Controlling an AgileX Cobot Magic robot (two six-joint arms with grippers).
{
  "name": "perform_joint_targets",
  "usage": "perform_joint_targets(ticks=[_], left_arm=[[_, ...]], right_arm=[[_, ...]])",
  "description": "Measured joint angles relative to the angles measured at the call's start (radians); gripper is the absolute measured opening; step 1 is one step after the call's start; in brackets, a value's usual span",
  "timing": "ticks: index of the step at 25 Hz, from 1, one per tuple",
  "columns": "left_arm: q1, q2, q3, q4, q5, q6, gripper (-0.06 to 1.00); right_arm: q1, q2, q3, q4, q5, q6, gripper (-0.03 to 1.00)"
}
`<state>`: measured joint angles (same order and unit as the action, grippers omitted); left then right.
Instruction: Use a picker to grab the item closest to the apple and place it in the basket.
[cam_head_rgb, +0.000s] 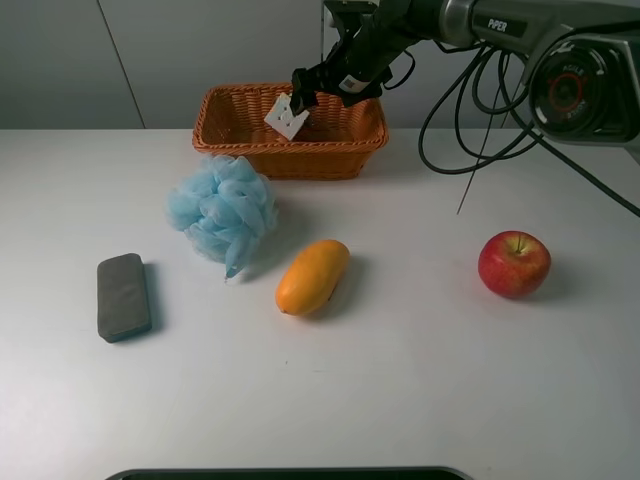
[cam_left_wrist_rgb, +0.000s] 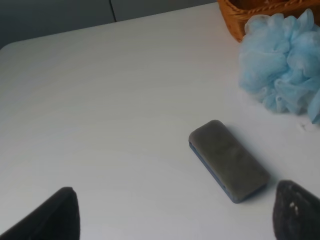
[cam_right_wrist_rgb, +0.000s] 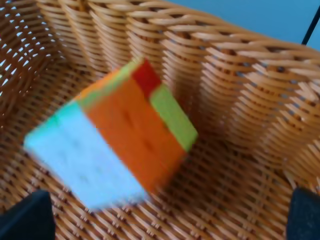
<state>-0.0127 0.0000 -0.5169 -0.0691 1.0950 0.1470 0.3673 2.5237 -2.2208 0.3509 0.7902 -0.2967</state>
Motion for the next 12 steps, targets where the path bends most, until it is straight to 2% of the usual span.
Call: perform_joint_targets(ticks=[6, 10, 12], left_arm=[[0.0, 0.0, 0.0, 0.0, 0.0, 0.0, 0.74], [0.0, 0.0, 0.0, 0.0, 0.0, 0.0, 0.74], [0.0, 0.0, 0.0, 0.0, 0.0, 0.0, 0.74]], right_arm=[[0.0, -0.028, 0.0, -0.018, 0.054, 0.002, 0.7], [0.0, -0.091, 0.0, -0.065, 0.153, 0.002, 0.7], [0.0, -0.131, 0.0, -0.097, 0.232, 0.002, 0.7]])
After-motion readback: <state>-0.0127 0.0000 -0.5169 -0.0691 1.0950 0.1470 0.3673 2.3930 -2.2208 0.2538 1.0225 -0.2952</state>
